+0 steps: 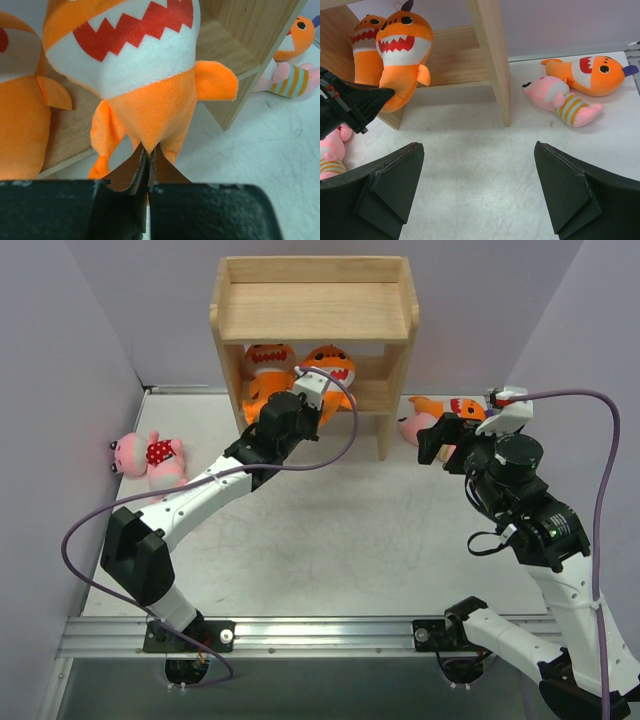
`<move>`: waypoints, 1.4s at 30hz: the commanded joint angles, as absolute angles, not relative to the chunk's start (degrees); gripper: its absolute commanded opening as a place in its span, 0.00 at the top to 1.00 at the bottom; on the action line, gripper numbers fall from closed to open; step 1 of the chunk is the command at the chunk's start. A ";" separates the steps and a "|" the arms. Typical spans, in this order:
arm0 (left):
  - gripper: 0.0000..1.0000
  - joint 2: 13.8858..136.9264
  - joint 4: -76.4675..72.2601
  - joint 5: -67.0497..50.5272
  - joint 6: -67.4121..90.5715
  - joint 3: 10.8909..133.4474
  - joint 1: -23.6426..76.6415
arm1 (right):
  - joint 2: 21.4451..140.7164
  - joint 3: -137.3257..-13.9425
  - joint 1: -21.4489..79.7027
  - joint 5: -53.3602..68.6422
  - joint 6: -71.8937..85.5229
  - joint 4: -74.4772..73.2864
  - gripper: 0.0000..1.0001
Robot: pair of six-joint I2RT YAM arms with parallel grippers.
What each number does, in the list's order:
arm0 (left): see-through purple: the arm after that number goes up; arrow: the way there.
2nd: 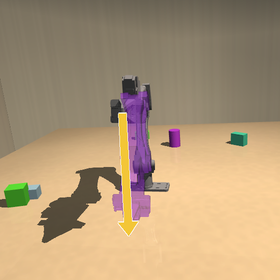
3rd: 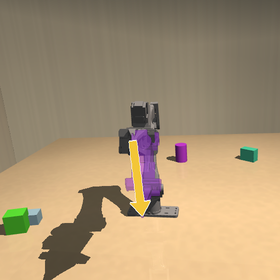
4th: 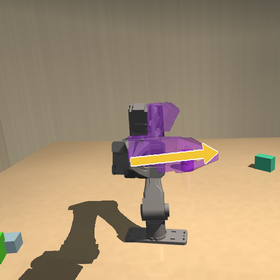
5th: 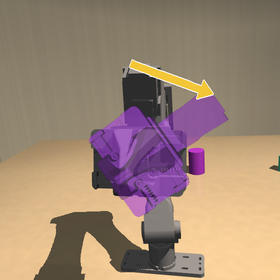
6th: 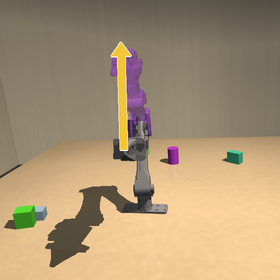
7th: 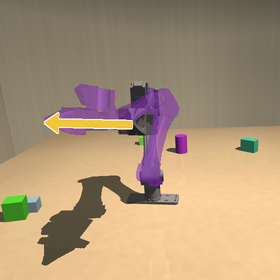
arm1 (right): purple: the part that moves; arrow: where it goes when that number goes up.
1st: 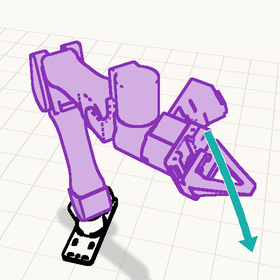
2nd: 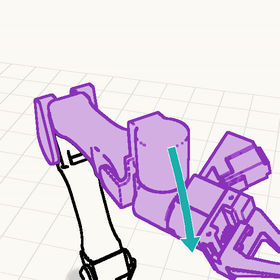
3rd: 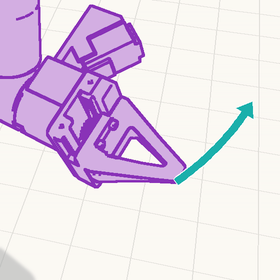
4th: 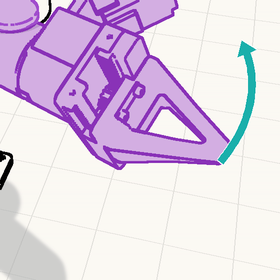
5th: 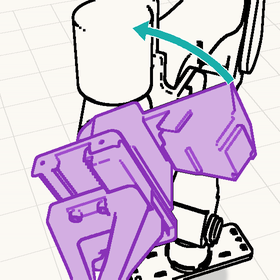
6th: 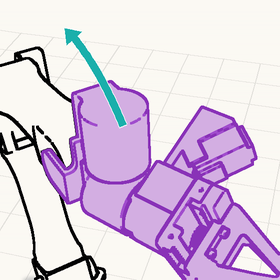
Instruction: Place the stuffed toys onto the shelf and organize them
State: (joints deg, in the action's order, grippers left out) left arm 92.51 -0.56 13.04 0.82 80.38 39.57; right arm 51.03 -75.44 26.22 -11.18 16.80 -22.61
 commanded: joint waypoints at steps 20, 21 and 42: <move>0.97 100.63 -9.05 20.56 0.09 89.38 38.76 | 50.10 -77.08 25.84 -13.10 16.79 -23.38 0.02; 0.97 100.81 -9.05 20.74 0.09 89.47 38.59 | 50.10 -77.08 25.84 -13.10 16.79 -23.55 0.02; 0.94 103.45 -7.21 20.83 0.88 91.49 37.44 | 50.45 -76.99 25.84 -12.75 17.23 -24.08 0.02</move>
